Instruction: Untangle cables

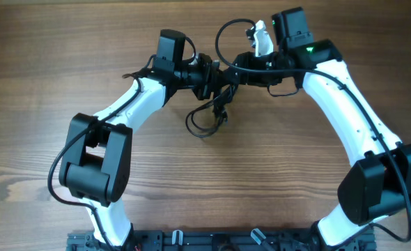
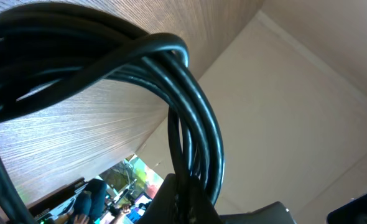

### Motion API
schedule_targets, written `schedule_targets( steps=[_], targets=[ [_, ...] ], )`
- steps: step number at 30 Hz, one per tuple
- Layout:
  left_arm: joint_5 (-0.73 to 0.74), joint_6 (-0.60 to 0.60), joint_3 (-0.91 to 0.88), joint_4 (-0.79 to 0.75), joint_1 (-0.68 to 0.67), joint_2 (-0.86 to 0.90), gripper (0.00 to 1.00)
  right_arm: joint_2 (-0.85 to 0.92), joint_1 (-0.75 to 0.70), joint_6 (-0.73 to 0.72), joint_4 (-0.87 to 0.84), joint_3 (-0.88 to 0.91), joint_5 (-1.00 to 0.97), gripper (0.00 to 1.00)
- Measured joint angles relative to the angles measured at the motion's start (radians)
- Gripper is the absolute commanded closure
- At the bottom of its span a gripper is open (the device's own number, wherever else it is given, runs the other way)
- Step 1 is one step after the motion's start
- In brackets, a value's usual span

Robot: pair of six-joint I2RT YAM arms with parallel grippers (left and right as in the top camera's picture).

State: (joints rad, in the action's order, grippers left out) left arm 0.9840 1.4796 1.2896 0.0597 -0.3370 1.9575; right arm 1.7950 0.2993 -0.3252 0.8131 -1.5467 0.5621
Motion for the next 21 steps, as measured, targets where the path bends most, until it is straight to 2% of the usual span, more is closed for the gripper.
schedule_targets(
  steps=[8,17,21],
  targets=[
    [0.010,0.004,0.000,-0.008,0.063,0.000,0.96,-0.002,0.040,-0.169,0.039,-0.001,-0.189,0.54],
    [0.010,0.043,0.000,-0.008,0.055,0.000,0.96,0.019,0.045,-0.210,-0.008,-0.001,-0.208,0.55],
    [0.008,0.046,0.000,-0.009,0.044,0.000,0.96,0.037,0.055,-0.218,-0.022,-0.001,-0.209,0.63]
  ],
)
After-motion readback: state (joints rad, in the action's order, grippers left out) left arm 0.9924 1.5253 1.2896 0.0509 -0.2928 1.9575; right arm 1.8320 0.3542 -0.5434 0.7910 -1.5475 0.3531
